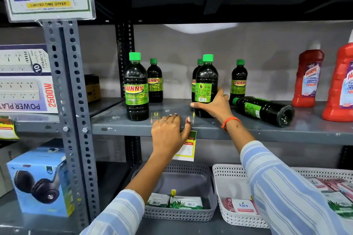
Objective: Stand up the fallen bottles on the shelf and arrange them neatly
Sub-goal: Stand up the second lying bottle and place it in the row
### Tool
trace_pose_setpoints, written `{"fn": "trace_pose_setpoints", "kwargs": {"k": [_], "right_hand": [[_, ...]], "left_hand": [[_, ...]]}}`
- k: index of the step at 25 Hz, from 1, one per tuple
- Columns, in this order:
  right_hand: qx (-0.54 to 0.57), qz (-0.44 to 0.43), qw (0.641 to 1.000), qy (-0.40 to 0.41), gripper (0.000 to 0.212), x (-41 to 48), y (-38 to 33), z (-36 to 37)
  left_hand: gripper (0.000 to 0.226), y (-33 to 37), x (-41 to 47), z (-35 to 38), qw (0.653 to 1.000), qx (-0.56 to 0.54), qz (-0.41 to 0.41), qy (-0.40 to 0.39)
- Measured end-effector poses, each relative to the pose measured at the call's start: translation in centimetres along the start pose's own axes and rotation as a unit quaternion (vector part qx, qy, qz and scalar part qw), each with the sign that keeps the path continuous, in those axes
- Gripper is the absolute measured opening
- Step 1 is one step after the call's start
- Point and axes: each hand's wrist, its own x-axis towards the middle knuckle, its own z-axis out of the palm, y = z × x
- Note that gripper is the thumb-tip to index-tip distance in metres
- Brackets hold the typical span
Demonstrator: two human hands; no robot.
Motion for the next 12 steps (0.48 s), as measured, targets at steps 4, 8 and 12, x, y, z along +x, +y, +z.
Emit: {"fn": "trace_pose_setpoints", "kwargs": {"k": [4,8,12], "right_hand": [[0.053,-0.004,0.998,-0.045,0.084,0.12,0.04,0.03],[0.062,0.001,0.996,-0.072,0.089,0.51,0.12,0.50],[0.054,-0.010,0.997,-0.059,0.095,0.57,0.46,0.34]], "left_hand": [[0.048,-0.04,-0.02,-0.05,1.000,-0.001,-0.001,-0.001],[0.049,0.02,0.05,-0.20,1.000,-0.002,-0.002,-0.004],[0.049,0.03,-0.03,-0.18,1.000,-0.002,-0.008,-0.010]]}}
